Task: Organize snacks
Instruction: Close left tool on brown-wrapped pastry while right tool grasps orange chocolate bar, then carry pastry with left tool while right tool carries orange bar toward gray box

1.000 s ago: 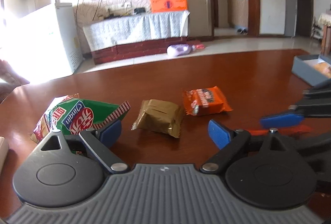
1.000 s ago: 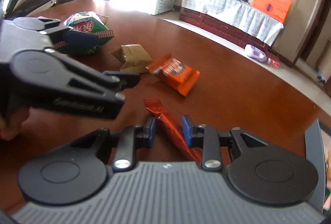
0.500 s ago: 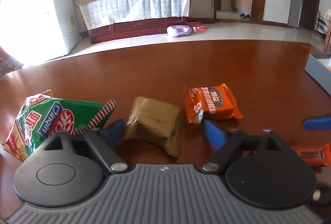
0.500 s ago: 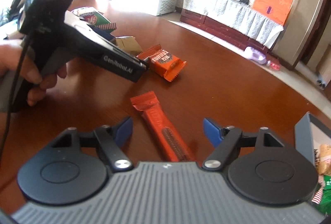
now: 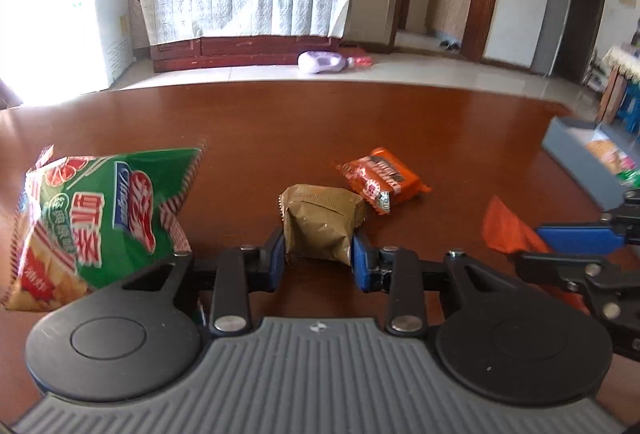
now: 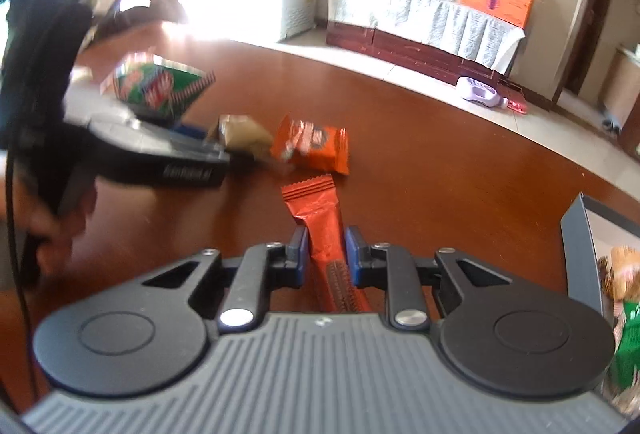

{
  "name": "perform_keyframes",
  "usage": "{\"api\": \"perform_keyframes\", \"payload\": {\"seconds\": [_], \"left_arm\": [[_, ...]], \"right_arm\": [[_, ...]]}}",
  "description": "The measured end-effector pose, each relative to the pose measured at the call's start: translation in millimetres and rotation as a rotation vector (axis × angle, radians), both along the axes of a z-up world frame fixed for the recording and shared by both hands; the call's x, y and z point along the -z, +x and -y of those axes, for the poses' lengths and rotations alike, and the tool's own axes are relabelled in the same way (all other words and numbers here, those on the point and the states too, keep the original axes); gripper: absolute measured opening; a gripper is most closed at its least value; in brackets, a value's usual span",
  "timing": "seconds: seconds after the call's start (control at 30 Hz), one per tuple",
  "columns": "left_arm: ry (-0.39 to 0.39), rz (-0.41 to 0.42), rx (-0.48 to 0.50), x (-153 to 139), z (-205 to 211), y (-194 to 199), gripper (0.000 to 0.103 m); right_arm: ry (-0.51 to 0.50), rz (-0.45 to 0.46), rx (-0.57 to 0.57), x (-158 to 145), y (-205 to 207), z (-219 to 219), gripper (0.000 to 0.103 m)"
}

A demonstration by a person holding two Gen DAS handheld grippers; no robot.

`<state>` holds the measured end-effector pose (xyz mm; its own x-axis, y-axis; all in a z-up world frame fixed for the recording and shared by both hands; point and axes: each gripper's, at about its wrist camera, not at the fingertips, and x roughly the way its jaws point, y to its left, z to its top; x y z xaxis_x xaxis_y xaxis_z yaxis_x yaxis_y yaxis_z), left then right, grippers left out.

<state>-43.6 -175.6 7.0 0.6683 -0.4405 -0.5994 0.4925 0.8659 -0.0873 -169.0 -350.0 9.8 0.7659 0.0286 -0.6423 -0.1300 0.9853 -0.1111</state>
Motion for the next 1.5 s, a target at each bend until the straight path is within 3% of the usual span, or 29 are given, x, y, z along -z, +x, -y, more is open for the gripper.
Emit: {"api": "perform_keyframes", "payload": {"seconds": [0.13, 0.4, 0.67, 1.5], "left_arm": [[-0.042, 0.042, -0.003, -19, -2, -23, 0.038], [0.019, 0.123, -0.033, -33, 25, -78, 0.039], [-0.007, 0.134, -0.031, -46, 50, -121, 0.039], [-0.007, 0.157, 0.091, -63, 170, -179, 0.039]], "right_arm": [[0.038, 0.043, 0.029, -9, -12, -3, 0.023], [0.091, 0.148, 0.085, -30, -52, 4, 0.023], [0.103, 0.206, 0.132, -53, -76, 28, 0.023], [0.085, 0.251, 0.24, -70, -136, 93, 0.023]]}}
